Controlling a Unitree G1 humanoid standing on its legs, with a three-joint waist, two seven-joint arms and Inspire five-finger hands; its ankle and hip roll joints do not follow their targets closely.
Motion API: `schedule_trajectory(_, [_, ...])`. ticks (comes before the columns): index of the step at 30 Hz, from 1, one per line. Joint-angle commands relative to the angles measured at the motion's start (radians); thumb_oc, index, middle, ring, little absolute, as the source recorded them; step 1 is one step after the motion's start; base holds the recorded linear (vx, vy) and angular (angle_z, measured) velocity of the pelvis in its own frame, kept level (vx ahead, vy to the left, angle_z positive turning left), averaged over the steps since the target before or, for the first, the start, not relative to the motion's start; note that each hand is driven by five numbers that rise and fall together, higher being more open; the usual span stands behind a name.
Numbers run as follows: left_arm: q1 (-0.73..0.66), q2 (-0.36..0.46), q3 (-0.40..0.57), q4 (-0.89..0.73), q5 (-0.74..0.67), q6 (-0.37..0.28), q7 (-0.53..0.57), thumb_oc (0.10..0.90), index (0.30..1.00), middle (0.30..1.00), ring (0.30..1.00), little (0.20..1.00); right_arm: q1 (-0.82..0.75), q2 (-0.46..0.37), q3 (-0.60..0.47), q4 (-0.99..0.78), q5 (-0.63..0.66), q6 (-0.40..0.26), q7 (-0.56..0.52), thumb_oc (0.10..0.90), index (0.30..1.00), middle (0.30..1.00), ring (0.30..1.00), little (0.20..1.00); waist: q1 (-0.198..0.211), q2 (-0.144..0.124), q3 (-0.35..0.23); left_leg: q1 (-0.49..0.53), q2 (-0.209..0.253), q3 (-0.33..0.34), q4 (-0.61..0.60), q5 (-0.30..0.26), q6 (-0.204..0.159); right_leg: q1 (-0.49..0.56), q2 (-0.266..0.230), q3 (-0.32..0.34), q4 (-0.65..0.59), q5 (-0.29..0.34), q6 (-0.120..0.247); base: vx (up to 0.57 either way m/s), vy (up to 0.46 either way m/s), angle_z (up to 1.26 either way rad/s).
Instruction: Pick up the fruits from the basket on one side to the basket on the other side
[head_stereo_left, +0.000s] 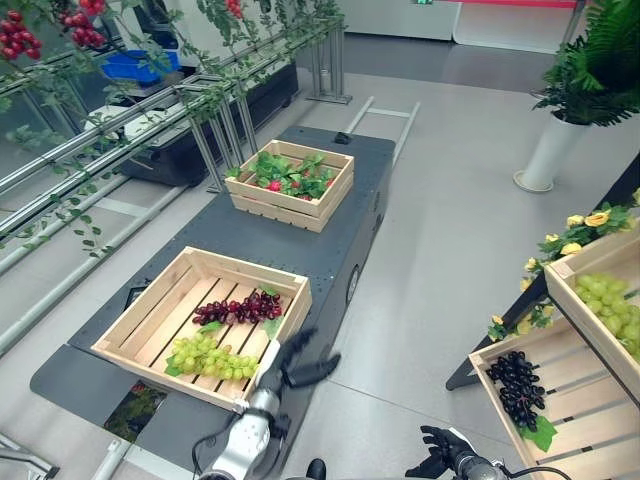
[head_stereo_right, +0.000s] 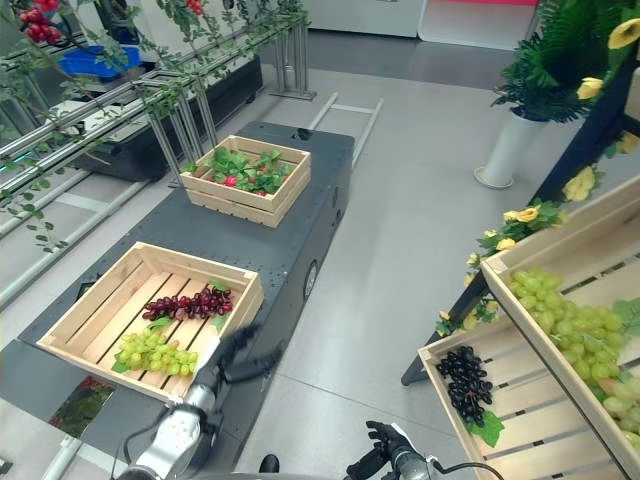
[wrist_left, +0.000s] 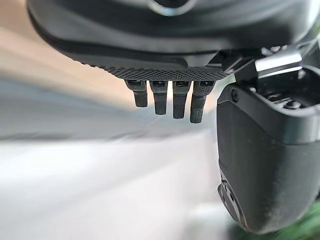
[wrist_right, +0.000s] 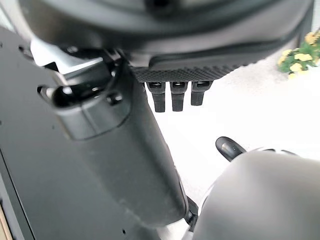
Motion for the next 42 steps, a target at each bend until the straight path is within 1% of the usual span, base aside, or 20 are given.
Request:
schedule_trajectory(1, [-0.188,0.072,0.073,-0.057,0.058,-0.092,0.158,0.8,0.9,0.9,0.9,0.9,-0.076,-0.017,0.023,-0.034,0.001,-0.016,0.032,0.8,0.9,0.9,0.9,0.9,0.028,-0.022,0.072,0.049,-0.022,0.004,0.01,-0.078,0.02,0.031,-0.07,0.025,0.059,-0.032,-0.02,0.04,0.062,0.27])
schedule_trajectory(2, [-0.218,0.117,0.105,-0.072,0.101,-0.056,0.225,0.8,0.9,0.9,0.9,0.9,-0.077,-0.024,0.032,-0.043,0.003,-0.012,0.039,0.8,0.9,0.9,0.9,0.9,0.025,-0.019,0.072,0.047,-0.022,0.001,0.01,-0.075,0.019,0.029,-0.071,0.024,0.064,-0.036,-0.02,0.03,0.051,0.26])
schedule_trajectory(5, [-0.27,0.184,0.126,-0.053,0.158,-0.013,0.308,0.8,0.9,0.9,0.9,0.9,-0.071,-0.036,0.048,-0.054,-0.002,-0.009,0.045,0.8,0.9,0.9,0.9,0.9,0.014,-0.013,0.07,0.041,-0.024,0.001,0.01,-0.071,0.017,0.023,-0.072,0.024,0.064,-0.036,-0.018,0.03,0.089,0.15])
schedule_trajectory(7, [-0.318,0.252,0.131,-0.014,0.262,0.057,0.392,0.8,0.9,0.9,0.9,0.9,-0.063,-0.051,0.062,-0.064,-0.007,-0.002,0.051,0.8,0.9,0.9,0.9,0.9,0.002,-0.006,0.067,0.036,-0.024,0.005,0.01,-0.069,0.014,0.017,-0.074,0.029,0.062,-0.034,-0.014,0.04,0.101,0.08])
schedule_trajectory(8, [-0.33,0.27,0.128,0.002,0.266,0.064,0.406,0.8,0.9,0.9,0.9,0.9,-0.062,-0.055,0.063,-0.065,-0.007,0.0,0.052,0.8,0.9,0.9,0.9,0.9,-0.001,-0.004,0.067,0.035,-0.024,0.007,0.01,-0.069,0.013,0.015,-0.074,0.03,0.063,-0.033,-0.014,0.03,0.114,0.09])
schedule_trajectory(9, [-0.368,0.317,0.125,0.055,0.339,0.123,0.436,0.8,0.9,0.9,0.9,0.9,-0.059,-0.069,0.067,-0.067,-0.002,0.005,0.051,0.8,0.9,0.9,0.9,0.9,-0.011,0.002,0.068,0.032,-0.023,0.011,0.01,-0.067,0.012,0.008,-0.075,0.033,0.067,-0.032,-0.012,0.04,0.11,0.05])
schedule_trajectory(12, [-0.419,0.383,0.109,0.137,0.416,0.192,0.444,0.8,0.9,0.9,0.9,0.9,-0.052,-0.088,0.064,-0.07,0.0,0.01,0.053,0.8,0.9,0.9,0.9,0.9,-0.024,0.01,0.071,0.032,-0.022,0.018,0.01,-0.067,0.011,0.0,-0.076,0.039,0.077,-0.037,-0.012,0.05,0.105,-0.01])
schedule_trajectory(13, [-0.453,0.436,0.078,0.201,0.455,0.232,0.441,0.8,0.9,0.9,0.9,0.9,-0.049,-0.104,0.06,-0.073,-0.007,0.001,0.054,0.8,0.9,0.9,0.9,0.9,-0.034,0.017,0.079,0.029,-0.017,0.025,0.01,-0.063,0.011,-0.017,-0.075,0.046,0.106,-0.048,-0.013,0.05,0.151,-0.05])
schedule_trajectory(15, [-0.476,0.462,0.048,0.236,0.491,0.256,0.436,0.8,0.9,0.9,0.9,0.9,-0.05,-0.116,0.059,-0.077,0.004,-0.014,0.05,0.8,0.9,0.9,0.9,0.9,-0.04,0.022,0.095,0.024,-0.013,0.028,0.01,-0.056,0.012,-0.04,-0.074,0.051,0.146,-0.064,-0.017,-0.01,0.137,-0.06])
schedule_trajectory(17, [-0.509,0.485,0.004,0.261,0.556,0.3,0.438,0.8,0.9,0.9,0.9,0.9,-0.067,-0.132,0.055,-0.082,0.021,-0.037,0.055,0.8,0.9,0.9,0.9,0.9,-0.047,0.026,0.136,-0.001,-0.009,0.033,0.029,-0.046,0.012,-0.09,-0.073,0.056,0.212,-0.084,-0.024,-0.14,0.146,-0.08])
schedule_trajectory(18, [-0.548,0.502,-0.034,0.284,0.582,0.331,0.448,0.8,0.9,0.9,0.9,0.9,-0.099,-0.147,0.058,-0.086,0.032,-0.066,0.054,0.8,0.9,0.9,0.9,0.9,-0.053,0.027,0.189,-0.044,-0.007,0.046,0.066,-0.044,0.012,-0.143,-0.074,0.059,0.263,-0.092,-0.029,-0.23,0.151,-0.06])
schedule_trajectory(22, [-0.626,0.526,-0.107,0.334,0.597,0.349,0.465,0.8,0.9,0.9,0.9,0.9,-0.168,-0.171,0.067,-0.084,0.067,-0.136,0.056,0.8,0.9,0.9,0.9,0.9,-0.057,0.019,0.289,-0.141,-0.008,0.082,0.163,-0.051,0.008,-0.239,-0.073,0.064,0.354,-0.113,-0.039,-0.24,0.137,-0.12])
schedule_trajectory(23, [-0.649,0.527,-0.125,0.349,0.6,0.329,0.469,0.8,0.9,0.9,0.9,0.9,-0.191,-0.178,0.072,-0.086,0.07,-0.159,0.056,0.8,0.9,0.9,0.9,0.9,-0.057,0.013,0.322,-0.187,-0.007,0.098,0.215,-0.057,0.006,-0.279,-0.076,0.059,0.399,-0.122,-0.042,-0.22,0.112,-0.12])
schedule_trajectory(25, [-0.699,0.547,-0.167,0.367,0.663,0.341,0.468,0.8,0.9,0.9,0.9,0.9,-0.225,-0.193,0.074,-0.096,0.072,-0.182,0.055,0.8,0.9,0.9,0.9,0.9,-0.056,0.001,0.368,-0.278,-0.009,0.117,0.326,-0.073,-0.002,-0.354,-0.084,0.058,0.495,-0.145,-0.046,-0.22,0.131,0.0])
schedule_trajectory(27, [-0.727,0.57,-0.189,0.375,0.681,0.349,0.449,0.8,0.9,0.9,0.9,0.9,-0.249,-0.21,0.068,-0.106,0.069,-0.195,0.06,0.8,0.9,0.9,0.9,0.9,-0.058,-0.007,0.389,-0.337,-0.009,0.132,0.407,-0.097,0.001,-0.401,-0.092,0.056,0.557,-0.166,-0.052,-0.12,0.1,0.05])
schedule_trajectory(30, [-0.77,0.603,-0.248,0.392,0.744,0.366,0.41,0.8,0.9,0.9,0.9,0.9,-0.273,-0.232,0.07,-0.124,0.072,-0.205,0.061,0.8,0.9,0.9,0.9,0.9,-0.062,-0.019,0.415,-0.433,0.001,0.144,0.54,-0.147,0.007,-0.476,-0.109,0.06,0.664,-0.203,-0.061,-0.09,0.08,-0.04])
schedule_trajectory(31, [-0.77,0.603,-0.248,0.392,0.744,0.366,0.409,0.8,0.9,0.9,0.9,0.9,-0.273,-0.232,0.069,-0.124,0.072,-0.205,0.061,0.8,0.9,0.9,0.9,0.9,-0.062,-0.02,0.414,-0.436,0.001,0.144,0.542,-0.148,0.008,-0.479,-0.109,0.06,0.666,-0.204,-0.061,-0.07,0.088,0.03])
schedule_trajectory(34, [-0.792,0.637,-0.301,0.397,0.759,0.417,0.364,0.8,0.9,0.9,0.9,0.9,-0.291,-0.256,0.063,-0.143,0.074,-0.197,0.065,0.8,0.9,0.9,0.9,0.9,-0.064,-0.022,0.427,-0.541,0.004,0.147,0.668,-0.195,0.013,-0.567,-0.129,0.074,0.78,-0.24,-0.066,-0.04,0.078,0.01])
schedule_trajectory(38, [-0.808,0.657,-0.338,0.412,0.847,0.454,0.305,0.8,0.9,0.9,0.9,0.9,-0.307,-0.271,0.068,-0.153,0.073,-0.18,0.065,0.8,0.9,0.9,0.9,0.9,-0.065,-0.022,0.427,-0.6,0.007,0.147,0.728,-0.213,0.016,-0.624,-0.133,0.082,0.835,-0.254,-0.069,-0.01,0.019,0.01])
schedule_trajectory(42, [-0.811,0.682,-0.367,0.393,0.858,0.468,0.263,0.8,0.9,0.9,0.9,0.9,-0.318,-0.28,0.068,-0.146,0.07,-0.171,0.074,0.8,0.9,0.9,0.9,0.9,-0.059,-0.019,0.427,-0.609,0.007,0.142,0.74,-0.218,0.014,-0.634,-0.134,0.083,0.847,-0.258,-0.067,0.0,0.0,0.0])
